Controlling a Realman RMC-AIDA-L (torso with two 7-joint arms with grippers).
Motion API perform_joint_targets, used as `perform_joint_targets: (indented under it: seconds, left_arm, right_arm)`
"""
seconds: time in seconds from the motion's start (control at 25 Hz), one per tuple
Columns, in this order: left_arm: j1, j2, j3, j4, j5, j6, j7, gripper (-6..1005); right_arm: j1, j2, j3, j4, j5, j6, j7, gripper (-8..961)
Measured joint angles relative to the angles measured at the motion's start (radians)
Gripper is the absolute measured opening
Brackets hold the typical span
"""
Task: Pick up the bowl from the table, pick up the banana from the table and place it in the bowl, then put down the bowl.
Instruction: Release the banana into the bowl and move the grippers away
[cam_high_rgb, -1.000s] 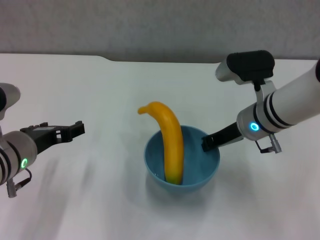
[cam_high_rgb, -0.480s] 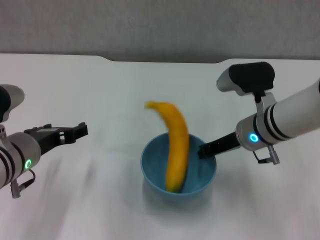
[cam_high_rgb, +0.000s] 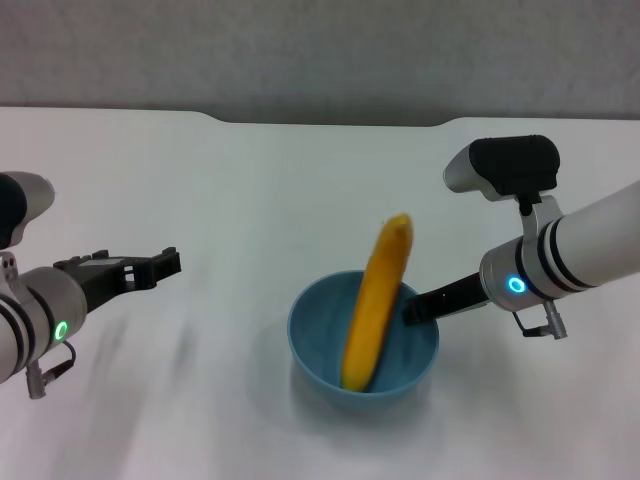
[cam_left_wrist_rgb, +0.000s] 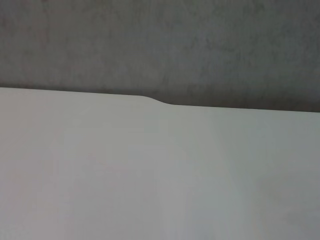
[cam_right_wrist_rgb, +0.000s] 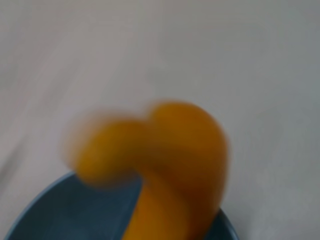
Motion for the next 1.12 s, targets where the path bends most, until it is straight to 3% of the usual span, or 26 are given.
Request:
perform_joint_targets:
  seconds: [0.84, 1.04, 1.12]
  left_arm:
    - [0.008, 0.0, 0.002, -0.005, 0.0, -0.011, 0.004, 905]
    - [0.009, 0.0, 0.002, -0.003, 0.0, -0.011, 0.004, 905]
    - [0.01, 0.001, 0.001, -0.001, 0.0, -0.011, 0.003, 905]
  right_arm:
    - [-0.012, -0.001, -0.001, 0.006, -0.009, 0.005, -0.026, 59]
    - [-0.031, -0.003, -0.002, 0.034, -0.01, 0.011, -0.029, 234]
    - [-0.063, -0.006, -0.002, 0.09, -0.015, 0.022, -0.031, 398]
